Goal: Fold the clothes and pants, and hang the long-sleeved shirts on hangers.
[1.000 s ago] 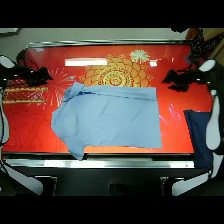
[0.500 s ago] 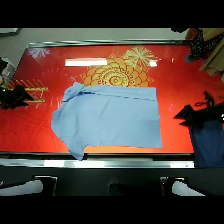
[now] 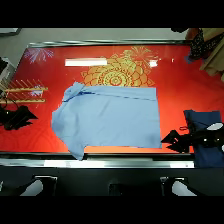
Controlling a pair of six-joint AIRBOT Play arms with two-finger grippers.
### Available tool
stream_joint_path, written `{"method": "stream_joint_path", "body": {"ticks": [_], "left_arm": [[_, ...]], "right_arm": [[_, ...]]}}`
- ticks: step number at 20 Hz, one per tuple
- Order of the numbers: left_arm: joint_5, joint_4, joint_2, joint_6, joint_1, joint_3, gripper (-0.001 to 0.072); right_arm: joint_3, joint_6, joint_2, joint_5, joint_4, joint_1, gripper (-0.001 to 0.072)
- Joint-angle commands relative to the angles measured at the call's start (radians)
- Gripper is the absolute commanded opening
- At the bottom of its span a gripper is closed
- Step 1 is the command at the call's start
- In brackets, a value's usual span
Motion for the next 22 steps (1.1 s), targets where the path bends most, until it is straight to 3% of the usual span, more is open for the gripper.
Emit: {"method": "stream_joint_path", "body": {"ticks": [1,7,11,13,17,22], "left_arm": [[0.012,0.001,0.019,0.000,0.002,-0.028,0.0409],[0.013,0.001,0.018,0.000,0.002,-0.028,0.0410],[0.018,0.000,0.017,0.021,0.002,-0.056,0.0410],[0.034,-0.005,0.017,0.035,0.002,-0.114,0.0410],[0.114,-0.109,0.017,0.110,0.002,-0.270,0.0410],[0.221,-0.147,0.014,0.124,0.002,-0.430,0.0410]], "right_arm": [[-0.062,-0.034,0.003,-0.066,0.069,0.000,0.0471],[-0.140,-0.056,0.002,-0.126,0.137,0.000,0.0451],[-0.150,-0.103,0.003,-0.150,0.222,0.000,0.0287],[-0.150,-0.135,0.003,-0.138,0.234,-0.001,0.0038],[-0.148,-0.152,0.024,-0.099,0.264,-0.001,0.0034],[-0.148,-0.114,0.101,-0.090,0.266,-0.001,0.0034]]}}
